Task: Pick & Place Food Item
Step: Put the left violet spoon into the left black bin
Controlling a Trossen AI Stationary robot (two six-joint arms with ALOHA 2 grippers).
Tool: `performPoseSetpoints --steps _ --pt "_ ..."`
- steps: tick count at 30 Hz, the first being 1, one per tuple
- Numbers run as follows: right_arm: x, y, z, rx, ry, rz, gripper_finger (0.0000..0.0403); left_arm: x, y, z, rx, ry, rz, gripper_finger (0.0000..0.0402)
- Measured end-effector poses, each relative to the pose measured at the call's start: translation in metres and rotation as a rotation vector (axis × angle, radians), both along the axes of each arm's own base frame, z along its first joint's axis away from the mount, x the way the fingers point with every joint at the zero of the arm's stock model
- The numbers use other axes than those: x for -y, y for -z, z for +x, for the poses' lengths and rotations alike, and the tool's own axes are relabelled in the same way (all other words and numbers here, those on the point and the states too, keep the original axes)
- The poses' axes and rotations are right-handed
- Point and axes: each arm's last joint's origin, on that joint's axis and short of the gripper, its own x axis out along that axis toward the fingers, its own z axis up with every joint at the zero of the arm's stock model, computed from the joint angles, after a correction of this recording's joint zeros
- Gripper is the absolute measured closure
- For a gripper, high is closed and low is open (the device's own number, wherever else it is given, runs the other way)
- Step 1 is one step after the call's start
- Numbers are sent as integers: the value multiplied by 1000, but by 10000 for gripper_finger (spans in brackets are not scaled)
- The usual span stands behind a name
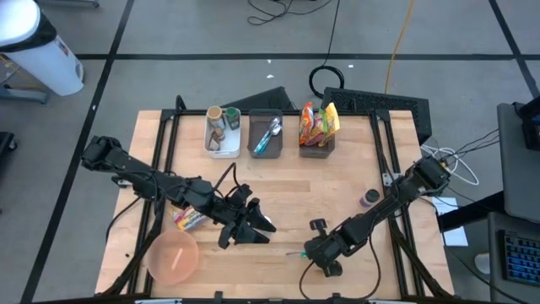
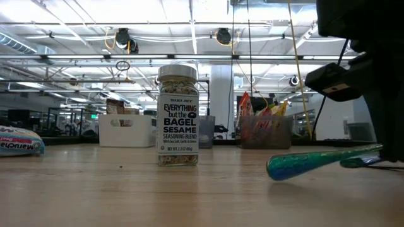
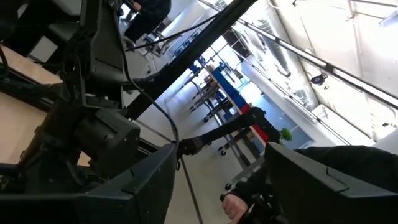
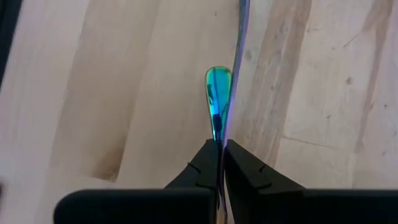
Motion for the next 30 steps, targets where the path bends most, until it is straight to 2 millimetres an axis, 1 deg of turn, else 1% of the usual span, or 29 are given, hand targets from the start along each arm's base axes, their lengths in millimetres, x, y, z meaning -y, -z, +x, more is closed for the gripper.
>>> performPoseSetpoints --steps 6,13,27,30 --pt "-1 1 1 4 5 2 399 0 0 0 -5 0 2 147" --pt "-1 8 1 -18 14 -4 399 0 2 0 -15 0 5 147" --pt "-1 7 4 -4 17 5 399 0 2 0 -20 1 5 147" --pt "-1 7 4 1 16 8 393 0 2 0 -21 1 5 147"
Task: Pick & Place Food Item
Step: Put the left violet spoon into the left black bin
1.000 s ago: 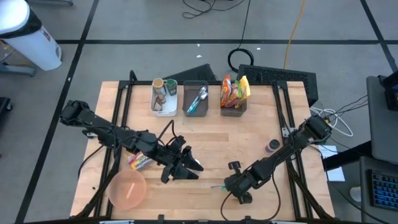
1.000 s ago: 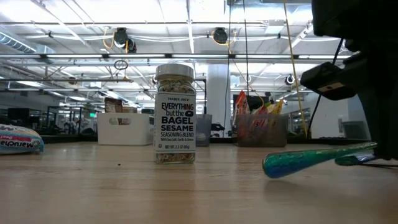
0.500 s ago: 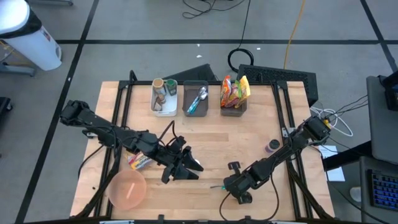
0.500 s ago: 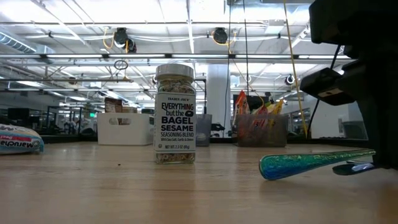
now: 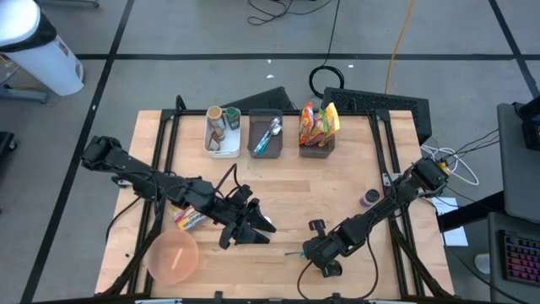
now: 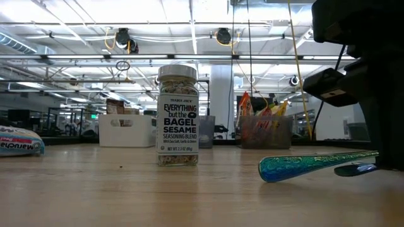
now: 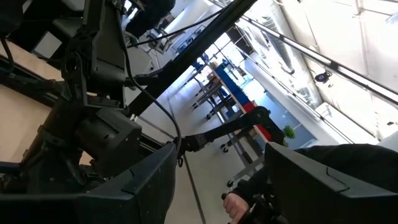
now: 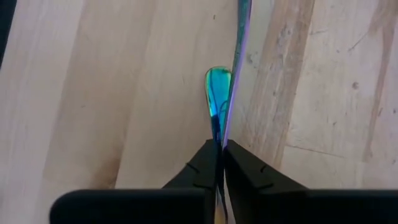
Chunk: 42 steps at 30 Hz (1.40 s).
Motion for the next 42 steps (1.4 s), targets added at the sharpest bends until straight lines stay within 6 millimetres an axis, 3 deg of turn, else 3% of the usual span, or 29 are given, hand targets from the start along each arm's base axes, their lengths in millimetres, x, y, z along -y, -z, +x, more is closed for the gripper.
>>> performPoseSetpoints --steps 23,34,42 --pt "0 0 0 -1 1 0 394 0 0 0 1 0 2 147" --pt "1 0 0 0 9 1 366 0 0 0 1 0 2 147" --pt "5 0 4 -1 22 0 391 0 0 0 1 0 2 147"
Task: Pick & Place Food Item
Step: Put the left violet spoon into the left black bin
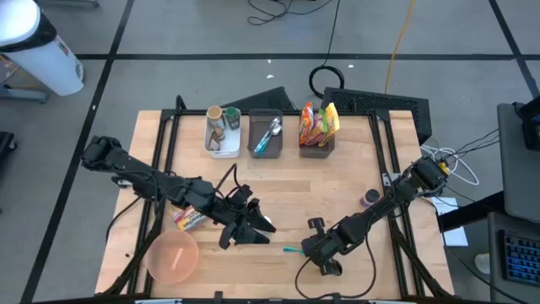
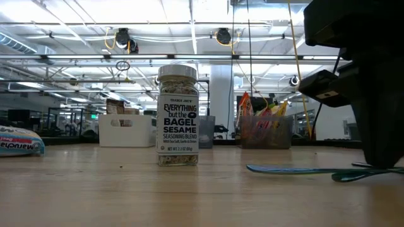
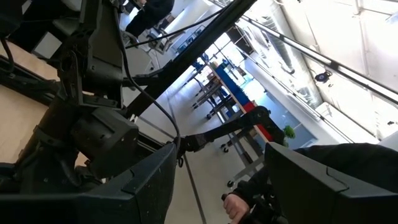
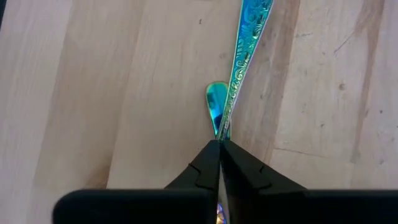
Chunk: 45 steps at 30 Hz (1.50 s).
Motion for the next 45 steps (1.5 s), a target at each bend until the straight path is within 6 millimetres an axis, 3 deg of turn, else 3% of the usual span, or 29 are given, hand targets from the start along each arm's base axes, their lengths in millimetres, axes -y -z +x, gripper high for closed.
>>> performPoseSetpoints --steps 5,26,38,45 --pt "2 0 1 1 3 -1 396 0 0 0 -1 0 1 147" --pt "-1 -1 2 23 2 14 293 0 1 0 -5 0 6 147" --pt "-4 12 3 -4 47 -8 309 0 1 0 -7 0 7 147" --pt "-4 13 3 -3 52 -15 342 0 2 0 -17 0 11 147"
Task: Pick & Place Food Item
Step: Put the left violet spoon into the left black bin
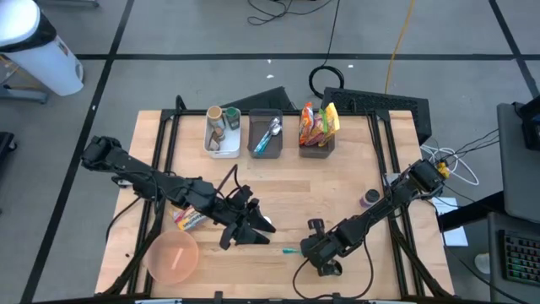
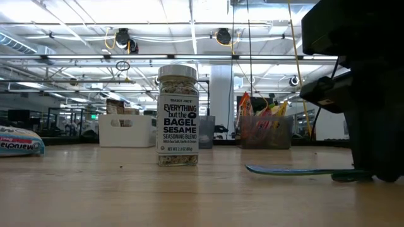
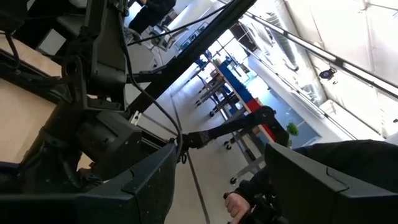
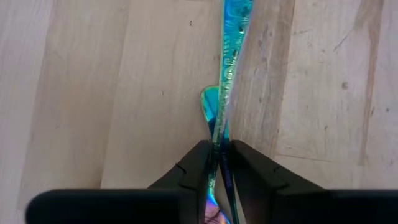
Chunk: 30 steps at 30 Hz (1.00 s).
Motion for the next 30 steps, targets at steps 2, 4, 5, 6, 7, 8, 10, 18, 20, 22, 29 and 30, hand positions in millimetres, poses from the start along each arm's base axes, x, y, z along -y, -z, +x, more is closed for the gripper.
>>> performPoseSetpoints --steps 2,4,5,6,7,8,10,18,20,22,29,30 --pt "0 0 0 0 -1 -1 358 0 0 0 -4 0 2 147" --pt "0 0 0 1 -2 -1 375 0 1 0 -6 0 3 147" --pt "0 0 0 1 -3 -2 383 0 1 0 -6 0 2 147" --pt "0 0 0 2 -3 -2 390 0 0 0 -5 0 2 147" --pt "0 0 0 2 -3 -2 393 0 0 0 -5 0 2 147" --pt "0 0 0 2 -2 -2 394 0 0 0 -5 0 2 147" --pt "0 0 0 2 -2 -1 392 0 0 0 -5 0 2 147" --pt "1 -5 0 8 13 19 397 0 0 0 -5 -1 2 147" --pt "3 -10 0 15 28 34 400 0 0 0 -4 -2 2 147" --pt "4 -14 -1 21 32 40 402 -1 0 0 -4 -10 2 147" --pt "10 -29 0 31 55 125 402 -3 0 1 -4 -79 -1 147" --pt "10 -30 0 32 56 130 402 -3 0 1 -3 -82 4 147"
